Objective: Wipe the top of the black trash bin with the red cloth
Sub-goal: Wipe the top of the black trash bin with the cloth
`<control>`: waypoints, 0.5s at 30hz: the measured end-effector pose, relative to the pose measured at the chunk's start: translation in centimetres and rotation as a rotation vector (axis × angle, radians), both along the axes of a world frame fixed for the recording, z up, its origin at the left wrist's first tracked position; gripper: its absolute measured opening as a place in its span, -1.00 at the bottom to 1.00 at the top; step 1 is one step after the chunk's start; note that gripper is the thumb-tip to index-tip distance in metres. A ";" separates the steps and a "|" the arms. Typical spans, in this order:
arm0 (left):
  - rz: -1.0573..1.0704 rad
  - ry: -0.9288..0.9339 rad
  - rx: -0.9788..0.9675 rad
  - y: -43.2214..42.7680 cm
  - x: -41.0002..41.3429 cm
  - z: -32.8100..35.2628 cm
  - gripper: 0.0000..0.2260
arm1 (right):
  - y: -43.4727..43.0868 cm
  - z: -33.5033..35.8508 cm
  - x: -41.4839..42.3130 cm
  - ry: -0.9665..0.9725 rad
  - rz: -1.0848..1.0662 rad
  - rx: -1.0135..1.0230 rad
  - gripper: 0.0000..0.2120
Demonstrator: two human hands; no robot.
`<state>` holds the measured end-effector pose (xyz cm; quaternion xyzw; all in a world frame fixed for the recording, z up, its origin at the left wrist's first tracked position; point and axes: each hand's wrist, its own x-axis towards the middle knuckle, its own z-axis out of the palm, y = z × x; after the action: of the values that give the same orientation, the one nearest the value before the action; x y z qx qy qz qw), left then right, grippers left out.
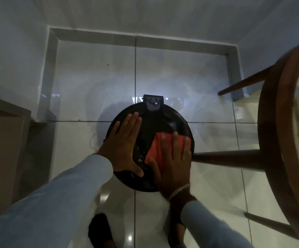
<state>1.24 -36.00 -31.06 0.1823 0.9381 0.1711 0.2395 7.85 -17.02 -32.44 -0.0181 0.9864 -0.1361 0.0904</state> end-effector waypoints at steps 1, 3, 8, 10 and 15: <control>0.000 -0.002 0.007 -0.1 0.0 0.0 0.37 | -0.3 -0.1 1.5 -0.009 -0.016 -0.006 -0.25; -0.011 0.002 0.010 -0.1 -0.1 -0.1 0.37 | 0.2 -0.1 2.6 -0.040 0.004 -0.016 -0.24; -0.025 0.042 0.023 -0.3 0.1 -0.7 0.37 | 0.6 0.7 1.8 -0.046 -0.128 -0.147 -0.34; -0.013 0.054 0.043 -0.5 0.1 -0.9 0.36 | -2.2 1.0 2.4 -0.039 -0.430 -0.203 -0.33; 0.031 0.084 0.075 0.0 0.3 -1.3 0.16 | -9.5 2.6 2.3 -0.235 -0.916 -0.401 -0.07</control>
<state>1.58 -35.95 -32.32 0.1834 0.9430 0.2022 0.1902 10.19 -26.55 -29.87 0.4145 0.8307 -0.3494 0.1263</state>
